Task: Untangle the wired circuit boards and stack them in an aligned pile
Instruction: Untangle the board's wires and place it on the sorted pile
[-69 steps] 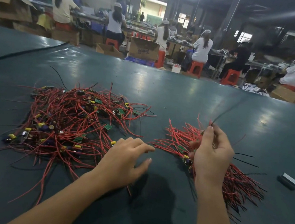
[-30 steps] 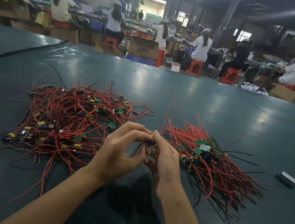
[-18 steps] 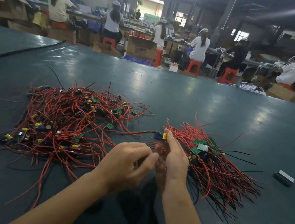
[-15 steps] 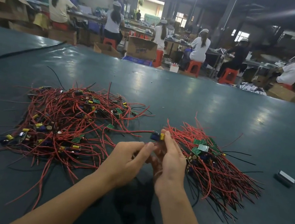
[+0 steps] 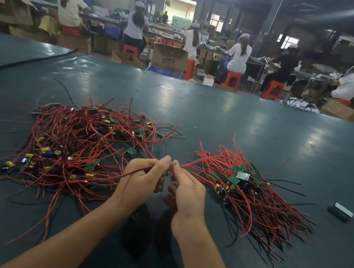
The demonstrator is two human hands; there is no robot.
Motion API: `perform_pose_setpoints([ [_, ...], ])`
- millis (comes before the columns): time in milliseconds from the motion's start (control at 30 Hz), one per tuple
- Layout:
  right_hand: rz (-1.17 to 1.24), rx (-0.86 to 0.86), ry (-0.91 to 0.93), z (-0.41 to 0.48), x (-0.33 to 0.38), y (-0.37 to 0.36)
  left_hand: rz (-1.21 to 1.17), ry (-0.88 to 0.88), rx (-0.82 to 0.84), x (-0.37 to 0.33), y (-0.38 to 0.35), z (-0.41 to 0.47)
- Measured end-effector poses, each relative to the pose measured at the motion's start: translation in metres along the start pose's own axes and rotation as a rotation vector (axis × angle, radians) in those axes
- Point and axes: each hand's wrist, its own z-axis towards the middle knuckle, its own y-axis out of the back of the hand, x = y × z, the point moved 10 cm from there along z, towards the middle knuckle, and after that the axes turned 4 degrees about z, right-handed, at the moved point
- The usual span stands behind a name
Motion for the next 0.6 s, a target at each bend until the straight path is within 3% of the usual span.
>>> perform_pose_setpoints([
  [167,0.026,-0.101,-0.027,0.010,0.005,0.020,-0.039,0.049,-0.018,0.005,0.001,0.002],
  [333,0.258,-0.222,-0.006,0.024,0.019,0.056,-0.069,0.058,-0.024,0.003,0.003,0.001],
  [600,0.457,-0.168,0.080,0.027,0.031,0.057,-0.064,0.042,-0.041,-0.003,0.011,0.004],
])
